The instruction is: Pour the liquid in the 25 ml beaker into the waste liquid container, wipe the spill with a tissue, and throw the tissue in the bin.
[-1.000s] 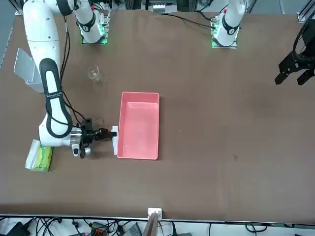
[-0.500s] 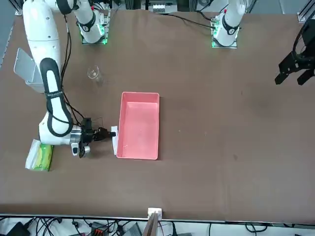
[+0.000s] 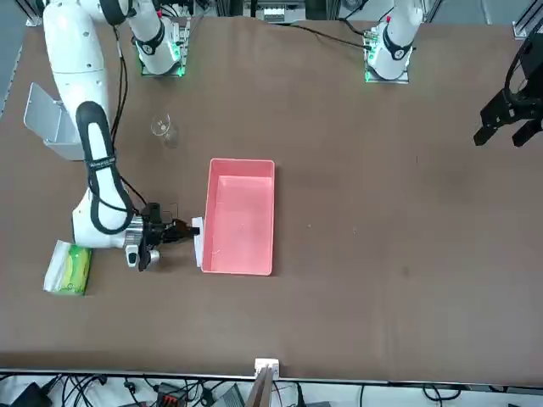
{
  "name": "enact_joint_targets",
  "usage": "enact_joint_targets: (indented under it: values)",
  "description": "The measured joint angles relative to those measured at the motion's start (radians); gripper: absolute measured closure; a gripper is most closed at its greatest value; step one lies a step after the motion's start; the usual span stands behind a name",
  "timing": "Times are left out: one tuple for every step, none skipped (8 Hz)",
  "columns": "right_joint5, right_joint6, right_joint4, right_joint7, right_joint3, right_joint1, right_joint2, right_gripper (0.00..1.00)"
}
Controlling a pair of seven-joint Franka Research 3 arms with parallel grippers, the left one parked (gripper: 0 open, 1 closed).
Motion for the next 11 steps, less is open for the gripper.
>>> enact_joint_targets:
  values:
    - [-0.008, 0.008, -0.001, -0.001, 0.000, 0.003, 0.001, 0.97]
    - [-0.012, 0.014, -0.002, -0.002, 0.000, 0.005, 0.004, 0.97]
    - [-0.013, 0.026, -0.002, -0.003, 0.000, 0.009, 0.009, 0.97]
    - [-0.014, 0.042, -0.002, -0.004, 0.000, 0.014, 0.014, 0.97]
    - [-0.014, 0.051, -0.002, -0.004, 0.000, 0.020, 0.020, 0.97]
    - [-0.014, 0.061, -0.002, -0.004, 0.000, 0.026, 0.026, 0.97]
    - [-0.014, 0.071, -0.002, -0.004, 0.000, 0.030, 0.029, 0.97]
    - [-0.014, 0.077, -0.002, -0.005, 0.000, 0.032, 0.030, 0.97]
    - [-0.015, 0.083, -0.002, -0.005, 0.000, 0.035, 0.031, 0.97]
    - [-0.015, 0.089, -0.002, -0.005, 0.000, 0.039, 0.031, 0.97]
    - [-0.017, 0.091, -0.002, -0.005, 0.000, 0.042, 0.031, 0.97]
